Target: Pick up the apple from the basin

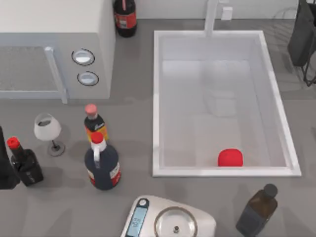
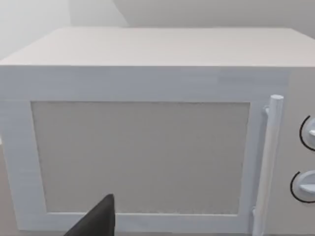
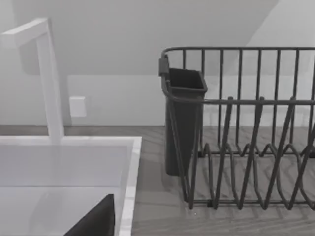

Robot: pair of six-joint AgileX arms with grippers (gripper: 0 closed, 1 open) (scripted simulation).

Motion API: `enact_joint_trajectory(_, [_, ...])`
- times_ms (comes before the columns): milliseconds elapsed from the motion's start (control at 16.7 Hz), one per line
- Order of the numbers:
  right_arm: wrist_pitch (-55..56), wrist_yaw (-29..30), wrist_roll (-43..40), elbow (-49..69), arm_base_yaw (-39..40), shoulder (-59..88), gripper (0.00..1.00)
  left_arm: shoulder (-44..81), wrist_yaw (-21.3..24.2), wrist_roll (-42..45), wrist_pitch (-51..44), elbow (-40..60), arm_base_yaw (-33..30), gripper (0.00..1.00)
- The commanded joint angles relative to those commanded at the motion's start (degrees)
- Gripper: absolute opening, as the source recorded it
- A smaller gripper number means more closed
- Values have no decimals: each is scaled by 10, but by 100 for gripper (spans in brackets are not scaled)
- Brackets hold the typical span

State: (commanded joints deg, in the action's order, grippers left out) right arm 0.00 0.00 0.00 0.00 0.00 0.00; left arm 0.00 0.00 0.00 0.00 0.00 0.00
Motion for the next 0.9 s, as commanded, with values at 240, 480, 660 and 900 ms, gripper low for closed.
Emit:
enact_joint_trajectory(240, [0, 0, 0, 0, 0, 0, 100, 0, 0, 0, 0, 0, 0, 100])
enact_joint_trajectory(480, [-4, 0, 2, 5, 2, 6, 100, 0, 0, 0, 0, 0, 0, 100])
enact_joint_trajectory(660, [-37, 0, 18, 55, 17, 60, 100, 0, 0, 0, 0, 0, 0, 100])
enact_joint_trajectory(900, [-122, 0, 58, 178, 56, 215, 100, 0, 0, 0, 0, 0, 0, 100])
